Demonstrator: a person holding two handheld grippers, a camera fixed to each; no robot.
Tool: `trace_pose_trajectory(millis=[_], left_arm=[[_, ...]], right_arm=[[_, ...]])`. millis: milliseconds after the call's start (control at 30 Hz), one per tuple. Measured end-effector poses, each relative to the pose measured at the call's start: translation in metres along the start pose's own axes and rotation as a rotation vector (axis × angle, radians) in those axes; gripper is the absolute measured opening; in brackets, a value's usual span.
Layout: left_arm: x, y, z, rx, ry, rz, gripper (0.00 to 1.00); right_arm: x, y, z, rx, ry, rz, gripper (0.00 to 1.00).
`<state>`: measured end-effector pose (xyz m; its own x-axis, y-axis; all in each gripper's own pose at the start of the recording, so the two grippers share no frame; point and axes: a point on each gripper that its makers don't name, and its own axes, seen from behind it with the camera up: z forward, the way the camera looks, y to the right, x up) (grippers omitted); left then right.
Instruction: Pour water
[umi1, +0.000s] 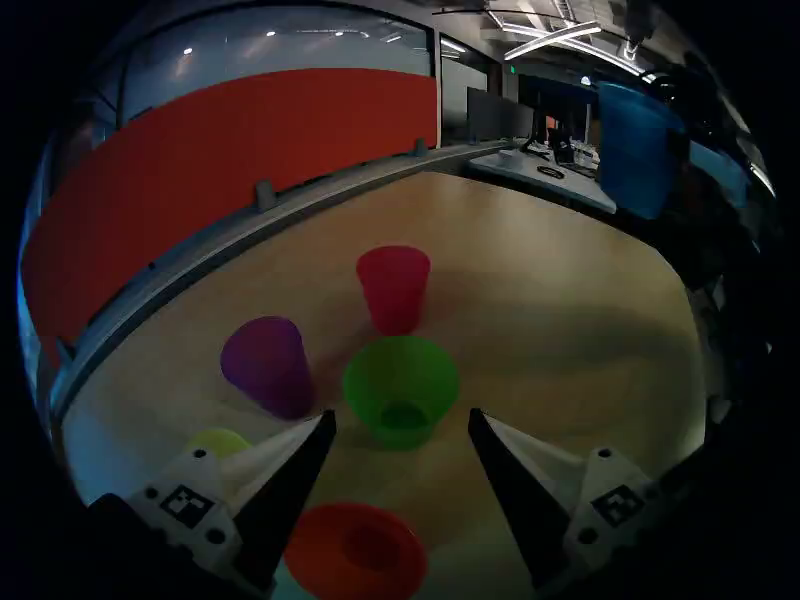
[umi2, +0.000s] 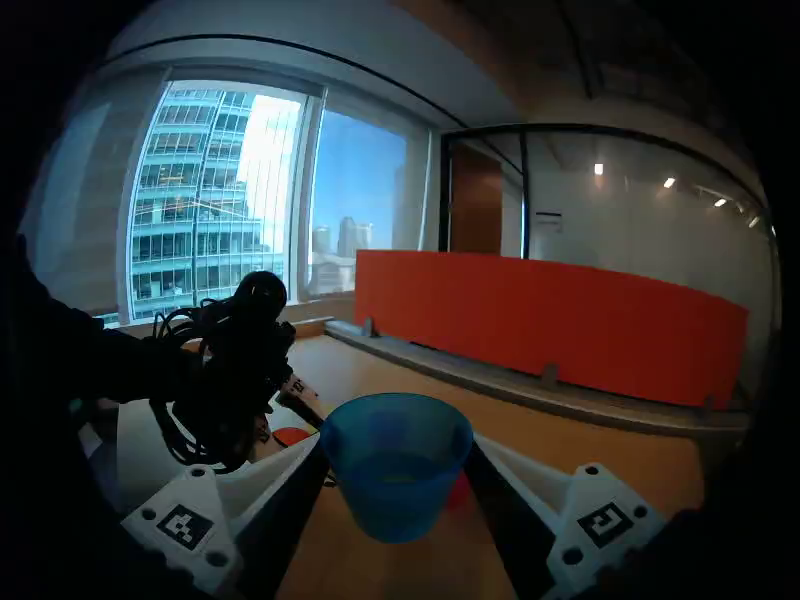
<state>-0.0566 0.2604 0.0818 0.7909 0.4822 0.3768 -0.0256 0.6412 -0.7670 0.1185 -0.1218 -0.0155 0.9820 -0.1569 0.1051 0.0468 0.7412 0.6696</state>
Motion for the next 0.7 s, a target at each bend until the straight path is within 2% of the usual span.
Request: trace_pose_trajectory(millis=[267, 700], left_arm=[[-0.001, -0.004, 0.011, 0.014, -0.013, -0.008, 0.99], [-0.004, -0.003, 0.025, 0.021, -0.035, -0.013, 0.99]], right_arm=[[0.003, 0.001, -0.003, -0.004, 0.003, -0.005, 0.91], [0.002, 0.003, -0.005, -0.006, 0.003, -0.008, 0.91]])
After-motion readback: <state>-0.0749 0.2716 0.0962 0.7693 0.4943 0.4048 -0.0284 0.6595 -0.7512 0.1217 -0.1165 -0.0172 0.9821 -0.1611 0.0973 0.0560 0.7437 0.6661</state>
